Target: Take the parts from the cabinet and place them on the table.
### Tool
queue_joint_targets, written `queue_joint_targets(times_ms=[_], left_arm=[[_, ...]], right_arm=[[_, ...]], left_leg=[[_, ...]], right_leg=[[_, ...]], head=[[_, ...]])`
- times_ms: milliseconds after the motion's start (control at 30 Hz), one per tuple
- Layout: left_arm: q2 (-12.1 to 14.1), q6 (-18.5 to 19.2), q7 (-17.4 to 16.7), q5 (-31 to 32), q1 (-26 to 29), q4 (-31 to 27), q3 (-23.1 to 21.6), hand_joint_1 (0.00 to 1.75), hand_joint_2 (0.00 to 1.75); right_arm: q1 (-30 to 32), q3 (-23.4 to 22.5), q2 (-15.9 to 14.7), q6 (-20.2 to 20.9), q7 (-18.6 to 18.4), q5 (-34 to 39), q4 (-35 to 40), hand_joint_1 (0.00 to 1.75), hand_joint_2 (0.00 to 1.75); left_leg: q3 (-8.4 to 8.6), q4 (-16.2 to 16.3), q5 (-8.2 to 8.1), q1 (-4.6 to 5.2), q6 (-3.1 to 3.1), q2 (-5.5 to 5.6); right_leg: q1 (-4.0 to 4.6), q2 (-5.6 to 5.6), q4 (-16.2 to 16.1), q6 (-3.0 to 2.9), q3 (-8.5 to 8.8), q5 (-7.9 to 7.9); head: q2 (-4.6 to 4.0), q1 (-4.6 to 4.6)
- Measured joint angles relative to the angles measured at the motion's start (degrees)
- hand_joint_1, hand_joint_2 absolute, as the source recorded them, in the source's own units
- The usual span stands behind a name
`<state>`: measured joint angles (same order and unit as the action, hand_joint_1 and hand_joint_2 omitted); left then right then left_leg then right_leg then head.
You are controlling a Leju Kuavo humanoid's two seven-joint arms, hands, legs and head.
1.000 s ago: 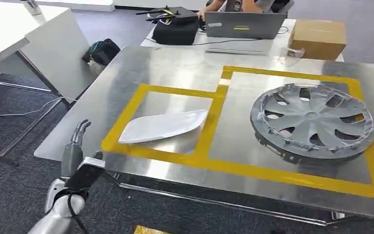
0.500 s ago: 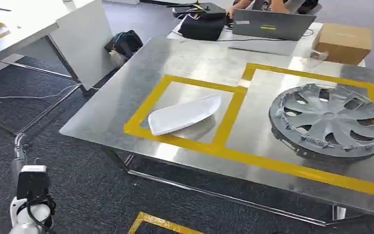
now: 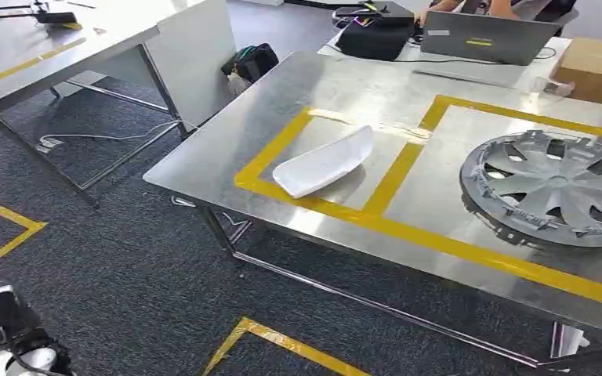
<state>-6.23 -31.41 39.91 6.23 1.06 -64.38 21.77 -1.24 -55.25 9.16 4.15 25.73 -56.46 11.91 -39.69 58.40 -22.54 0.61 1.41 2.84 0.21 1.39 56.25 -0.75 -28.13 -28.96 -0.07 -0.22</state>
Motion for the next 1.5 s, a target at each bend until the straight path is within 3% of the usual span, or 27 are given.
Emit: queue_joint_targets(times_ms=[67, 100, 167, 233, 300, 433, 500, 533, 600, 633, 667, 733, 767, 800, 833, 900, 967, 1033, 1100, 1133, 1167, 1233, 1267, 1333, 1367, 1467, 1500], left_arm=[[-0.09, -0.46, 0.02, 0.24, -1.03, 3.61, 2.62, 0.00, 0.00], [-0.13, -0.65, 0.02, 0.53, -1.42, 5.75, 3.61, 0.00, 0.00], [-0.09, -0.81, 0.02, 0.39, -1.65, 10.23, 5.53, 0.00, 0.00], [0.13, -0.59, 0.02, -0.70, -2.15, 14.95, 7.22, 0.00, 0.00], [0.46, 0.20, 0.02, -1.59, -2.78, 18.96, 8.49, 0.00, 0.00], [1.48, 7.34, -0.28, -3.94, -3.91, 27.27, 12.11, 0.00, 0.00], [2.01, 14.13, -2.31, -6.42, -4.04, 32.68, 15.20, 0.00, 0.00], [2.19, 15.42, -2.73, -6.47, -4.04, 34.17, 16.06, 0.00, 0.00], [2.27, 16.94, -3.41, -5.97, -3.97, 37.84, 17.11, 0.00, 0.00], [2.34, 17.46, -4.06, -5.27, -3.89, 39.46, 17.59, 0.00, 0.00], [2.36, 18.13, -5.10, -4.15, -3.75, 40.72, 17.76, 0.00, 0.00], [2.34, 18.80, -7.33, -0.41, -3.26, 43.30, 17.46, 0.00, 0.00], [2.32, 18.67, -8.17, 1.47, -2.99, 44.37, 16.89, 0.00, 0.00], [2.43, 18.36, -8.77, 3.05, -2.79, 45.13, 16.19, 0.00, 0.00], [2.54, 18.08, -8.96, 3.91, -2.85, 45.82, 15.88, 0.00, 0.00], [2.36, 17.84, -9.27, 4.44, -2.56, 47.01, 15.34, 0.00, 0.00], [2.43, 17.90, -11.31, 5.39, -2.22, 48.10, 14.99, 0.00, 0.00], [2.29, 18.78, -13.58, 7.37, -1.88, 48.85, 14.22, 0.00, 0.00], [2.10, 19.76, -14.65, 9.45, -1.99, 49.52, 12.65, 0.00, 0.00], [1.94, 20.27, -14.95, 10.78, -1.97, 49.87, 11.73, 0.00, 0.00], [1.81, 20.88, -15.08, 12.27, -1.82, 50.20, 10.72, 0.00, 0.00], [1.64, 22.19, -15.17, 13.75, -1.42, 50.75, 8.71, 0.00, 0.00], [1.55, 22.52, -15.17, 13.92, -1.34, 50.90, 8.14, 0.00, 0.00], [1.51, 23.26, -15.01, 13.92, -1.48, 50.94, 7.58, 0.00, 0.00], [1.53, 23.78, -14.80, 13.99, -1.79, 51.01, 7.27, 0.00, 0.00], [1.77, 24.24, -14.60, 14.19, -1.21, 51.27, 6.44, 0.00, 0.00], [1.73, 24.29, -14.58, 14.21, -0.98, 51.34, 6.29, 0.00, 0.00]], right_arm=[[0.19, 0.00, -0.13, -0.11, -0.02, -0.13, 0.02, 0.00, 0.00], [0.19, 0.00, -0.24, -0.11, 0.00, -0.15, 0.02, 0.00, 0.00], [0.09, 0.00, -0.46, -0.02, 0.00, -0.28, 0.04, 0.00, 0.00], [-0.11, 0.02, -0.66, 0.02, 0.13, -0.43, 0.04, 0.00, 0.00], [-0.27, 0.02, -0.94, 0.06, 0.37, -0.59, 0.13, 0.00, 0.00], [-0.64, 0.04, -0.98, 0.11, 0.50, -1.48, 0.11, 0.00, 0.00], [-0.55, 0.07, -0.94, 0.07, 0.52, -1.97, 0.11, 0.00, 0.00], [-0.24, 0.15, -0.83, 0.04, 0.52, -2.19, 0.02, 0.00, 0.00], [0.12, 0.31, -0.70, 0.04, 0.52, -2.51, -0.09, 0.00, 0.00], [0.15, 0.35, -0.70, 0.00, 0.52, -2.54, -0.11, 0.00, 0.00], [0.14, 0.35, -0.70, -0.02, 0.52, -2.58, -0.11, 0.00, 0.00], [0.11, 0.37, -0.70, -0.13, 0.52, -2.60, -0.11, 0.00, 0.00], [0.14, 0.35, -0.70, -0.20, 0.52, -2.58, -0.11, 0.00, 0.00], [0.10, 0.35, -0.61, -0.20, 0.52, -2.53, -0.15, 0.00, 0.00], [0.25, 0.37, -0.13, -0.18, 0.59, -2.53, -0.31, 0.00, 0.00], [0.33, 0.35, -0.13, -0.20, 0.52, -2.51, -0.35, 0.00, 0.00], [0.40, 0.33, 0.00, -0.22, 0.52, -2.51, -0.39, 0.00, 0.00], [0.13, 0.28, 0.00, -0.42, 0.52, -2.43, -0.37, 0.00, 0.00], [0.36, 0.26, 0.00, -0.44, 0.46, -2.34, -0.37, 0.00, 0.00], [0.40, 0.26, 0.00, -0.44, 0.33, -2.38, -0.37, 0.00, 0.00], [0.36, 0.26, 0.00, -0.39, 0.15, -2.51, -0.37, 0.00, 0.00], [0.23, 0.26, 0.00, -0.24, -0.26, -2.89, -0.37, 0.00, 0.00], [0.19, 0.26, 0.00, -0.20, -0.37, -3.04, -0.37, 0.00, 0.00], [0.21, 0.31, 0.13, -0.37, -0.48, -3.15, -0.37, 0.00, 0.00], [0.15, 0.28, 0.28, -0.48, -0.35, -3.10, -0.37, 0.00, 0.00], [-0.69, 0.31, 0.88, -0.48, -0.11, -3.08, -0.37, 0.00, 0.00], [-0.80, 0.31, 0.87, -0.50, -0.09, -3.06, -0.37, 0.00, 0.00]], left_leg=[[-2.55, 9.29, -7.15, -0.36, 0.79, -1.72], [-3.30, 13.28, -8.63, -0.59, 1.07, -2.02], [-1.90, 15.23, -6.88, -1.13, 1.47, -2.22], [3.79, 8.49, -3.32, -1.48, 1.74, -3.10], [12.11, -1.67, -4.31, -1.38, 1.85, -8.13], [11.02, -4.71, -3.78, -0.04, -0.73, -6.06], [10.26, -5.07, -2.66, -0.32, -1.89, -5.14], [9.78, -5.07, -2.30, -0.40, -2.36, -4.63], [8.90, -4.95, -1.63, -0.33, -2.45, -3.08], [8.44, -4.88, -1.30, -0.32, -2.38, -2.30], [8.03, -4.77, -1.01, -0.39, -2.25, -1.55], [7.49, -4.54, -0.63, -0.79, -1.72, 0.01], [7.22, -4.13, -0.57, -1.00, -1.53, 0.64], [6.52, -3.72, -0.48, -0.72, -1.06, 1.32], [5.77, -2.88, -0.20, -0.89, -0.72, 1.90], [5.09, -2.91, 0.79, -0.85, 0.07, 3.16], [4.40, -2.78, 0.82, -0.92, 0.42, 3.74], [1.95, 2.42, -4.52, -0.68, 0.89, -0.97], [-1.04, 11.52, -10.02, -0.68, 1.12, -2.07], [-1.67, 14.70, -10.71, -0.69, 1.09, -2.17], [-1.40, 15.90, -9.32, -0.67, 0.98, -2.18], [1.83, 12.86, -4.33, -0.58, 0.37, -2.46], [5.11, 8.58, -3.43, -0.38, -0.04, -3.45], [13.08, -1.22, -5.28, 0.39, -0.64, -7.33], [13.52, -3.59, -6.48, 0.62, -0.95, -7.04], [12.99, -4.34, -5.59, 0.57, -1.92, -5.26], [12.72, -4.33, -5.32, 0.50, -2.15, -4.88]], right_leg=[[0.09, -1.67, 0.04, 0.09, -1.06, 1.33], [0.10, -2.50, 0.13, 0.13, -1.88, 1.95], [0.10, -4.03, 0.20, 0.32, -3.49, 3.01], [0.09, -5.33, 0.40, 0.79, -4.91, 3.87], [0.42, -6.44, 0.61, 1.43, -5.60, 4.46], [-0.38, -9.29, 0.60, 3.14, -6.34, 6.25], [-0.73, -3.90, 3.02, 3.65, -8.04, 2.39], [-0.76, -2.36, 7.10, 3.71, -9.12, -0.61], [-0.74, -1.44, 16.81, 3.84, -11.80, -5.22], [-0.72, -1.43, 19.08, 3.87, -12.10, -5.83], [-0.77, -1.44, 18.11, 3.90, -10.91, -4.96], [-1.03, -1.04, 9.59, 4.10, -5.46, -1.04], [-1.38, 0.20, 4.20, 4.41, -2.10, 0.82], [-1.63, 3.58, 1.43, 5.03, 0.09, -0.71], [-1.84, 4.25, 0.79, 4.70, 0.23, -0.39], [-1.54, 2.80, 1.93, 4.64, -0.70, -0.38], [-2.14, 1.13, 2.13, 3.74, -2.17, -0.05], [-1.66, -0.09, 2.22, 2.21, -2.74, 0.84], [-1.22, -1.93, 2.22, 1.61, -3.74, 1.31], [-0.98, -2.93, 2.22, 1.32, -4.18, 1.62], [-0.76, -3.85, 2.22, 1.19, -4.68, 2.00], [-0.28, -5.35, 2.22, 1.08, -5.78, 2.82], [-0.15, -5.96, 2.22, 1.16, -6.20, 3.23], [0.19, -6.98, 2.51, 1.43, -6.27, 3.56], [0.18, -7.94, 2.63, 1.75, -6.46, 3.97], [-0.02, -9.44, 2.77, 2.53, -6.94, 4.36], [-0.29, -6.32, 3.92, 2.91, -7.54, 3.27]], head=[[0.00, -0.11], [0.00, -0.11], [0.00, -0.13], [0.00, -0.11], [0.00, -0.16], [0.00, -0.02], [0.00, 0.02], [0.00, 0.29], [0.00, 0.28], [0.00, 0.29], [0.00, 0.33], [0.00, 0.39], [0.00, 0.44], [0.00, 0.46], [0.00, 0.41], [0.00, 0.39], [0.02, 0.44], [0.00, -0.28], [0.00, -0.42], [0.00, -0.39], [0.00, -0.37], [0.00, -0.39], [0.00, -0.35], [0.00, -0.35], [0.02, -0.35], [0.02, -0.44], [0.00, -0.16]])
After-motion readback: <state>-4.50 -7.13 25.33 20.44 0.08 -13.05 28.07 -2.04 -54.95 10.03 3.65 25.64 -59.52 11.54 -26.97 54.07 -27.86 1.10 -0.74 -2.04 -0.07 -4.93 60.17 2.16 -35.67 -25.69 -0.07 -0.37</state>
